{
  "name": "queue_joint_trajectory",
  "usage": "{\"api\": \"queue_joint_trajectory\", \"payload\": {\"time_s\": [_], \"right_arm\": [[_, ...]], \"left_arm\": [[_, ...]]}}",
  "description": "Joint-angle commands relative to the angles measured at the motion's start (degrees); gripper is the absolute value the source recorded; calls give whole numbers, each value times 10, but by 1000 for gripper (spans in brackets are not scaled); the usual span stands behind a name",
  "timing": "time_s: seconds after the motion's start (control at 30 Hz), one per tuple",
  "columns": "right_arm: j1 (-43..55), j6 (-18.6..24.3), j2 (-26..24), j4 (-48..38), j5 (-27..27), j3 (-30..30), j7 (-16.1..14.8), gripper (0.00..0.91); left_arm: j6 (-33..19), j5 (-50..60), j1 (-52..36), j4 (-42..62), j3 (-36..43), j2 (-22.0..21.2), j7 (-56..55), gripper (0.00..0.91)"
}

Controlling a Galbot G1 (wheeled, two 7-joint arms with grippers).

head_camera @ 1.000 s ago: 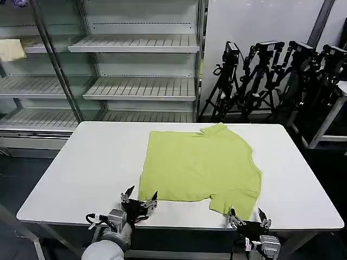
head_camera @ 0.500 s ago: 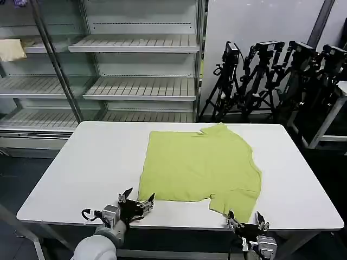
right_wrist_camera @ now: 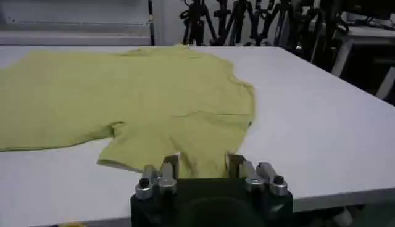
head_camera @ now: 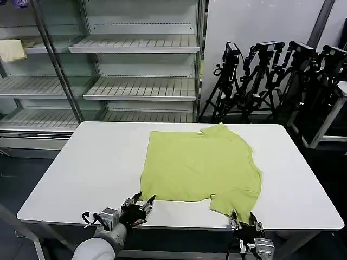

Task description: Fold and organize the clothes.

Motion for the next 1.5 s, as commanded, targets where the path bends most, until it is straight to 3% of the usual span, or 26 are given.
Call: {"api": "queue_joint_trajectory", "payload": {"time_s": [0.03,0.47,0.97,1.23,1.5], "right_arm": [[-1,0,0,2,-2,0,0,0],[-25,43,1,44,20,10,-12,0],[-101,76,-24,122,32,37,-37,0],[-94,93,-27,123,43,53,-41,0],[-32,105,-63,99,89,88,-41,0]], "left_arm": [[2,-17,5,1,-1,1,-2,81],[1,-34,38,-41,-23,-19,-4,101],[0,-34,135,-143,-101,-15,-2,101],[0,-50,136,-150,-123,-10,-2,101],[0,-91,92,-125,-134,-7,0,101]]}}
